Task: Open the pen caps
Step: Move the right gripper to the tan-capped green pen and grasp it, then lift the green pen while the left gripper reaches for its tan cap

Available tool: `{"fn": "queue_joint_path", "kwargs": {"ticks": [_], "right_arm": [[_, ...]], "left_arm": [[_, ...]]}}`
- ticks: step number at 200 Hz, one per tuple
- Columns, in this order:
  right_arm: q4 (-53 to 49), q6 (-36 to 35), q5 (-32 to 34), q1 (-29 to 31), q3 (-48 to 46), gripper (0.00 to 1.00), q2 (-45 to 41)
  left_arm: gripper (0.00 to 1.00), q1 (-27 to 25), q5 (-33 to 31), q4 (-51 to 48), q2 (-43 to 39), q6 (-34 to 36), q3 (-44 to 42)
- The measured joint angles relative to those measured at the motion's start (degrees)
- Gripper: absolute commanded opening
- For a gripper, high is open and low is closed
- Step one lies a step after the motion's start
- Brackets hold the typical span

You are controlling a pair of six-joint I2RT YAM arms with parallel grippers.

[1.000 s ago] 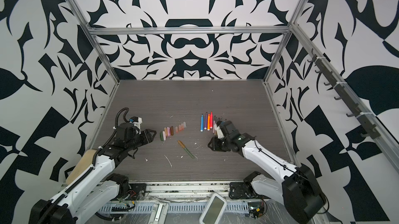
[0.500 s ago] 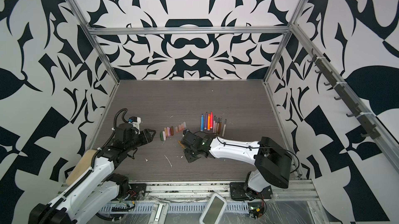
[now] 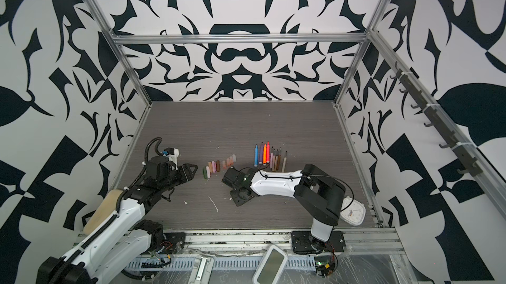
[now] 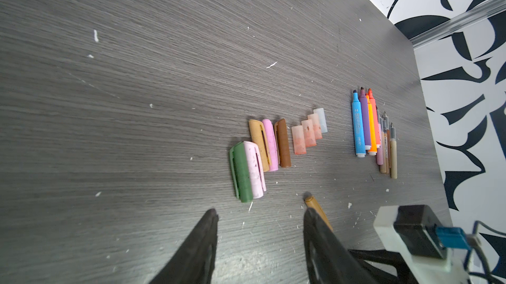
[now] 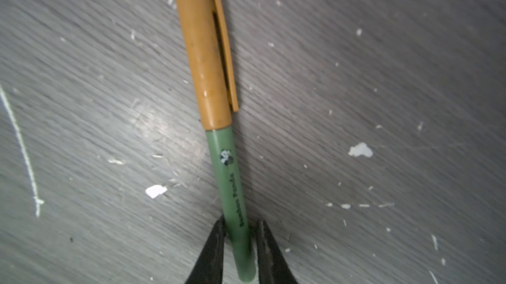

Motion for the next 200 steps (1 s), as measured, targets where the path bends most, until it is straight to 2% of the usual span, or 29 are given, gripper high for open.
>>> {"fn": "queue_joint_path", "kwargs": {"ticks": [47,71,112,126,166,200], "right_arm": [[0.07,0.26,0.15,0.15,-0.09,0.03,-0.22],[0.26,0.28,0.09,0.15,-1.68,0.01,-1.9],[0.33,1.11,-0.74,0.15,-5.53,0.0,-10.29],[0.94,2.12,-1.33,0.15,-6.64,0.0,-12.81],[2.12,4.42,-2.4,0.15,-8.85,0.0,-17.25],[2.34,5.6,-2.75,0.15,-9.73,0.0,-19.5]], "left_arm": [[0.54,0.0,0.52,0.0,0.04,-0.7,0.0],[0.58,0.0,2.64,3.06,0.02,-4.2,-1.75],[0.58,-0.83,7.61,10.91,3.78,-13.38,-5.57],[0.58,-3.43,7.78,13.92,5.46,-16.0,-5.38],[0.57,-15.72,7.08,19.93,15.43,-20.85,0.46],[0.56,-20.83,6.69,25.7,22.95,-24.79,3.17]]}}
